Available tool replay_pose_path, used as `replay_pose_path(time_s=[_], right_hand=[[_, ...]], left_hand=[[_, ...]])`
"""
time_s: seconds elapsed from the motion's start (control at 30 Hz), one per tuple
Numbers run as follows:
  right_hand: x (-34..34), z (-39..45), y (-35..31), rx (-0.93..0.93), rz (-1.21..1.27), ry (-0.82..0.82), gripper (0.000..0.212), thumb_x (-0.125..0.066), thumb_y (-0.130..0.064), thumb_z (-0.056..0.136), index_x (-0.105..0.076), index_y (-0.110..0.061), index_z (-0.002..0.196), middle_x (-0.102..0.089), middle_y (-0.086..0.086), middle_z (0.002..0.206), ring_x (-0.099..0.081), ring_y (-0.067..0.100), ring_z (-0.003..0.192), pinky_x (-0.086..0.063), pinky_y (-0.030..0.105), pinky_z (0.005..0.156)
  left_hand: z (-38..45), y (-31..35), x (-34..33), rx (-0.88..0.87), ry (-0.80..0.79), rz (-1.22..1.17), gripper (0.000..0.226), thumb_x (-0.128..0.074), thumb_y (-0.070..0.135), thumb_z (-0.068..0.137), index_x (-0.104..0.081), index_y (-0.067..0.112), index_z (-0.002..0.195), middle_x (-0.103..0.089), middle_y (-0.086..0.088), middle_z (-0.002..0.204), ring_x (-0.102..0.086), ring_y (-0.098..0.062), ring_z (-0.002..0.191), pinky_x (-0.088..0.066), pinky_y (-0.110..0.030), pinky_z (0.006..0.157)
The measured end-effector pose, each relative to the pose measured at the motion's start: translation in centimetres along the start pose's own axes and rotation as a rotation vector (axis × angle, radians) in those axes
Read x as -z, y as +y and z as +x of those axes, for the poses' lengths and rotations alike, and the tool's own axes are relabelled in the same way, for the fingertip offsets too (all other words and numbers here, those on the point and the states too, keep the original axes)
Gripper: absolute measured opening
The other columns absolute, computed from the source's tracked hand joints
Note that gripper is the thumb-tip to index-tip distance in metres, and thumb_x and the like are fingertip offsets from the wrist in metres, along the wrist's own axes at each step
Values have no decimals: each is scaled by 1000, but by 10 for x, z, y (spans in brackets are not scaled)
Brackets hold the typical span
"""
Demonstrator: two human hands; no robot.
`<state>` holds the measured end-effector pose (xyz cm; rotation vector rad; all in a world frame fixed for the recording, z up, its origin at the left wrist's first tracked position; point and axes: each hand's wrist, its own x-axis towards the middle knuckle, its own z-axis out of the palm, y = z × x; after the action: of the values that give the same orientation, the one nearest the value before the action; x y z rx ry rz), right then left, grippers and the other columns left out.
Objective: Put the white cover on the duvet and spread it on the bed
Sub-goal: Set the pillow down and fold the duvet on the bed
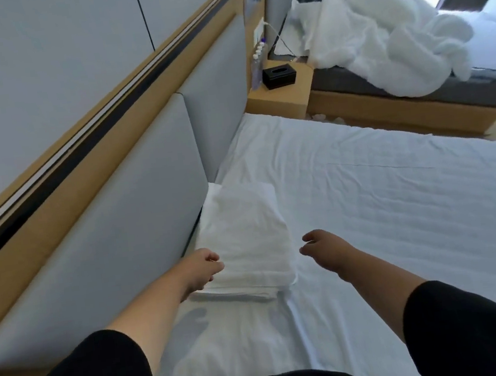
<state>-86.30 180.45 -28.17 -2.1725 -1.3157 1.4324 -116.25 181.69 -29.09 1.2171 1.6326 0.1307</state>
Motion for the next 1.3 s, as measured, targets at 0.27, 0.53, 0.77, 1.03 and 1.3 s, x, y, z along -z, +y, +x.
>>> replay_pose_path(time_s=[0.27, 0.53, 0.77, 1.03, 1.3], right_hand=[[-5, -117, 47, -67, -58, 154, 46, -61, -34, 96, -55, -20, 139, -62, -2, 133, -58, 17, 118, -46, 29, 97], [-18, -252, 173, -349, -11, 292, 52, -57, -42, 97, -50, -21, 144, -56, -2, 142, -53, 19, 128, -43, 32, 104], [-10, -374, 316, -581, 58, 362, 56, -53, -48, 96, -49, -22, 145, -51, -3, 146, -51, 18, 129, -43, 32, 103], [49, -501, 458, -772, 125, 369, 44, -54, -44, 98, -63, -15, 130, -63, 1, 133, -59, 24, 117, -47, 35, 97], [138, -552, 537, -858, 270, 540, 50, -55, -46, 97, -58, -17, 137, -61, 3, 136, -58, 25, 120, -46, 39, 100]], left_hand=[[-26, 53, -24, -349, -203, 433, 31, -59, 40, 95, -58, 28, 124, -61, 10, 120, -59, -13, 110, -50, -35, 99], [-87, 105, -160, -726, -448, 1106, 41, -54, 47, 96, -55, 26, 131, -61, 6, 127, -58, -15, 110, -46, -30, 94], [-175, 150, -324, -918, -615, 1509, 48, -53, 54, 94, -53, 28, 134, -62, 5, 127, -59, -16, 110, -48, -35, 98], [-294, 174, -521, -1118, -729, 1674, 53, -50, 57, 93, -51, 29, 138, -55, 5, 138, -53, -18, 124, -44, -35, 100], [-346, 243, -663, -1268, -831, 1777, 57, -49, 59, 95, -48, 26, 142, -54, 3, 142, -52, -18, 126, -43, -33, 101]])
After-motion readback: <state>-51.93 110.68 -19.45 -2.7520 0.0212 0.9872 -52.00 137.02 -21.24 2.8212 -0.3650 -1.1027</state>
